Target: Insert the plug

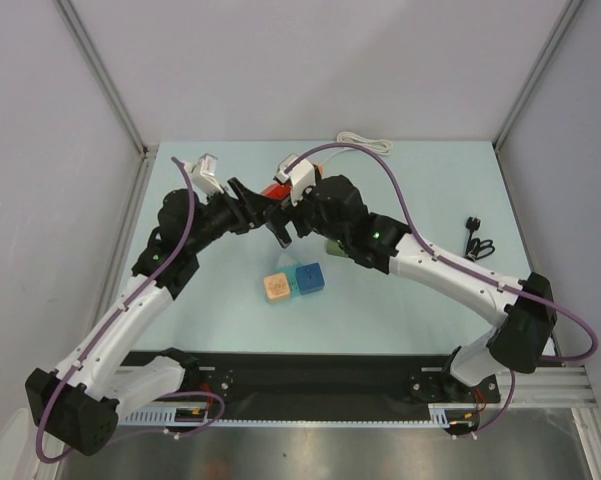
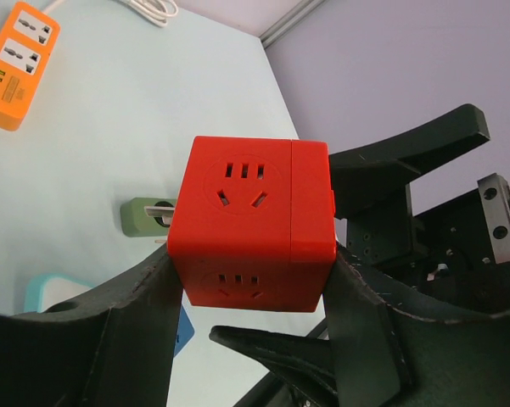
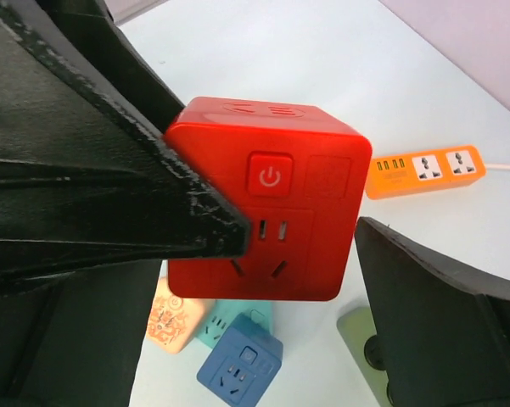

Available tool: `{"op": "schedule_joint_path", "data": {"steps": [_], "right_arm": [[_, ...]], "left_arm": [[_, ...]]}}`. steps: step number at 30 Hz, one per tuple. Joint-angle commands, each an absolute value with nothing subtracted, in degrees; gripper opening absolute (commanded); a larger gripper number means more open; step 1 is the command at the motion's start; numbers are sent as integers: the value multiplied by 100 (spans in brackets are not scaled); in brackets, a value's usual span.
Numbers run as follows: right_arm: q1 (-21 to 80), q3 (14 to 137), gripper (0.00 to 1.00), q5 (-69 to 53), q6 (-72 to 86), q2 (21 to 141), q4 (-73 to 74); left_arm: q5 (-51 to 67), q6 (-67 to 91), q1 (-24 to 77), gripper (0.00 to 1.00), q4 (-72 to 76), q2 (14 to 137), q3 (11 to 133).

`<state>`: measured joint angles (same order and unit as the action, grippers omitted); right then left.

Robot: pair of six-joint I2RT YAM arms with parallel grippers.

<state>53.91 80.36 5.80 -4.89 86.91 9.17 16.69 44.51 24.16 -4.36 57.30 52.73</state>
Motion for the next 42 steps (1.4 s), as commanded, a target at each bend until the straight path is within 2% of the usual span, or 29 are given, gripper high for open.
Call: {"op": "schedule_joint_path", "data": {"steps": [1,4,10,14,18,21,30,34,37,40,42], "right_arm": [[5248,7754,98,422,-589,8544,-513],[5125,7148,97,97,-545,8306,-1271],[5063,6742,96,-88,-580,8095,-1845],[5063,6663,91,-140,-624,8051,-1960],[5010,6381,96,-333,-309,7867,-2328],[5001,6250,95,-273,-194,7761,-2487],[5027,5880,83,-88,-26,7699,-3243],[5106,5766,91,236,-26,7682,-3558],[5177,5757,91,325,-26,7725,-3603],[5229,5739,89,386,-26,7787,-3665],[5256,5635,81,492,-26,7770,-3787]], "left_arm": [[2127,4535,2479,0,-141,5502,5159],[2258,4666,2479,1,-106,5449,5080],[2548,4983,2479,0,-26,5388,4975],[2514,5036,2479,0,-18,5309,4878],[2496,5071,2487,0,-26,5291,4755],[2505,5185,2487,0,193,5265,4702],[2523,5528,2487,0,431,5203,4632],[2452,5703,2479,0,509,5151,4509],[2461,5862,2479,0,694,5133,4403],[2470,5889,2487,0,729,5124,4403],[2426,5941,2487,0,729,5089,4368]]}}
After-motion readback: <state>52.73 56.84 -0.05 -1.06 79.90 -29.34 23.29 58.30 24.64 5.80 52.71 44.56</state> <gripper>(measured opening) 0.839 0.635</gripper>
